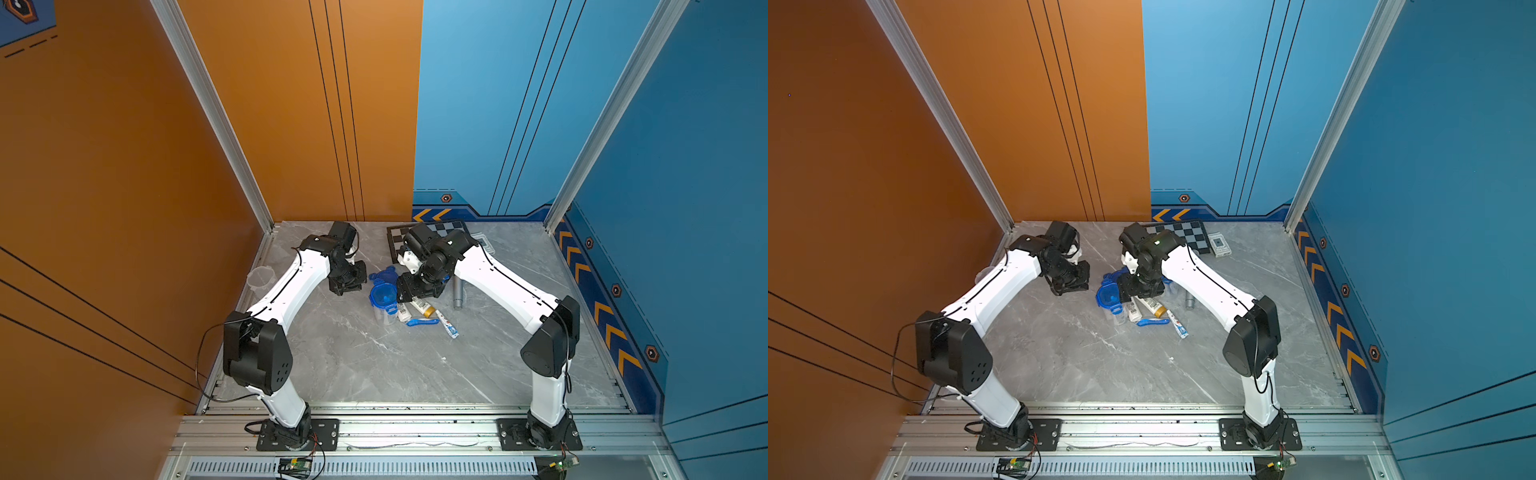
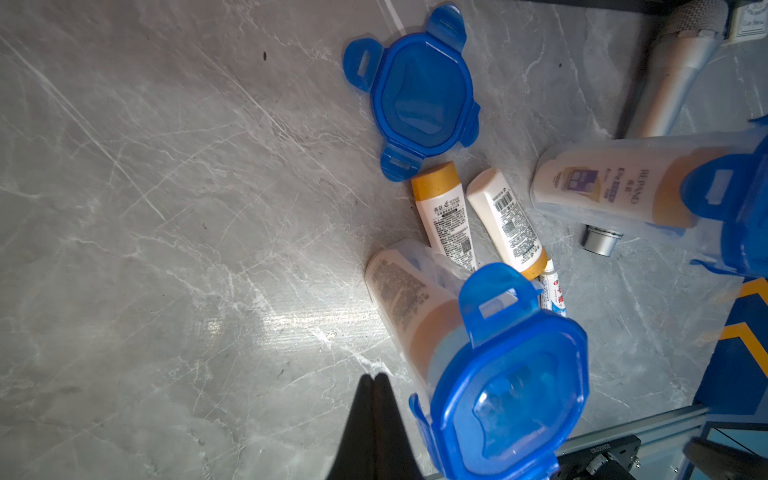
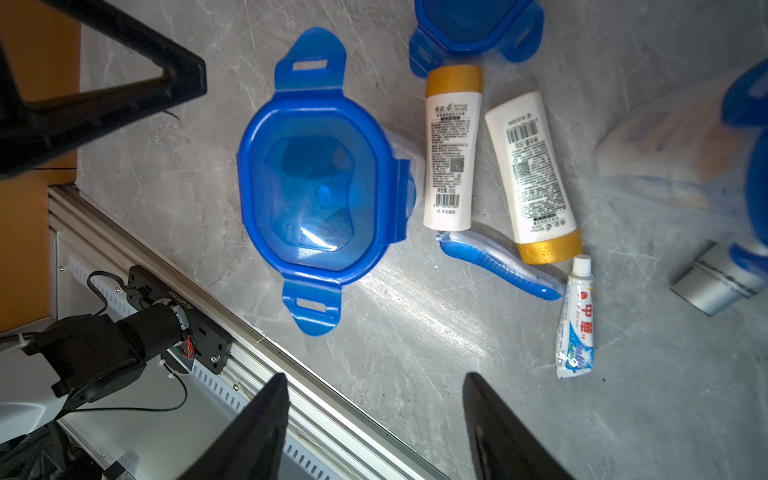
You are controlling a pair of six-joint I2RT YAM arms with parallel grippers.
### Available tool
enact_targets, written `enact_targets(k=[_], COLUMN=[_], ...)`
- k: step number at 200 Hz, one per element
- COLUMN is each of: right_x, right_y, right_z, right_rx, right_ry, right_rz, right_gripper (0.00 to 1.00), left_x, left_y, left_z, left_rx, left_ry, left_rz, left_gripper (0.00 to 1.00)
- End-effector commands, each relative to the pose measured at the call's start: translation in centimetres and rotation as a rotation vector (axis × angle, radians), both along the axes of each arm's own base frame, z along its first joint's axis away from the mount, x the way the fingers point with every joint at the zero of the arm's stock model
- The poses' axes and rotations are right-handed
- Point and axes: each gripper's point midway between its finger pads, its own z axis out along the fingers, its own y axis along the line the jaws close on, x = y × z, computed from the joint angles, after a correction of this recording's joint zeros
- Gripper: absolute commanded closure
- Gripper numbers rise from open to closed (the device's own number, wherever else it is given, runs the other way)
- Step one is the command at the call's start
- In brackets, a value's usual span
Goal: Pack away toiletry kits
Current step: Close the fastener on the container.
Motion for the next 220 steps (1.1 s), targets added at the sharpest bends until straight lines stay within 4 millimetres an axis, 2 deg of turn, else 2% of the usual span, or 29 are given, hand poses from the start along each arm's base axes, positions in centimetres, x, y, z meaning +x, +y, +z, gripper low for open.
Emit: enact_targets(k=[1, 25, 32, 52, 67, 70, 74, 136, 220], right_x=[0.1, 0.9, 2.2, 3.7, 4.4, 4.6, 4.8, 6.0, 7.9], right_y=[-2.0, -2.0, -2.8, -2.1, -1.2, -1.0, -0.8, 1.2, 4.5], right_z=[-1.2, -2.4, -2.7, -3.4, -2.9, -3.8, -4.0, -5.5, -5.8], right_rx=[-0.065, -0.085, -0.075, -0.059, -0.035, -0.044, -0.043, -0.016, 0.064], right_ry=[0.025, 0.037, 0.045, 0.049, 0.035, 0.051, 0.053, 0.073, 0.071], right_rz=[-0.057, -0.073, -0.109, -0.115, -0.107, -0.106, -0.105, -0.079, -0.053], right_gripper=[0.34, 0.37, 0.37, 0.38, 0.38, 0.38, 0.38, 0.39, 0.38], left_x=[0.4, 1.0, 1.2, 1.2, 1.1, 1.0, 1.0, -0.1, -3.4], left_y=[0.4, 0.1, 0.0, -0.4, -0.9, -1.0, -1.1, -2.1, -1.2], left_z=[0.1, 0.0, 0.1, -0.2, -0.5, -0.5, -0.6, -1.1, -1.7], left_rx=[0.039, 0.048, 0.049, 0.050, 0.052, 0.052, 0.053, 0.048, 0.038], left_ry=[0.003, -0.003, -0.006, 0.000, 0.008, 0.009, 0.010, 0.035, 0.081], left_rz=[-0.018, -0.030, -0.030, -0.037, -0.050, -0.050, -0.052, -0.060, -0.016], left_gripper=[0.99, 0.99, 0.99, 1.00, 1.00, 1.00, 1.00, 1.00, 1.00])
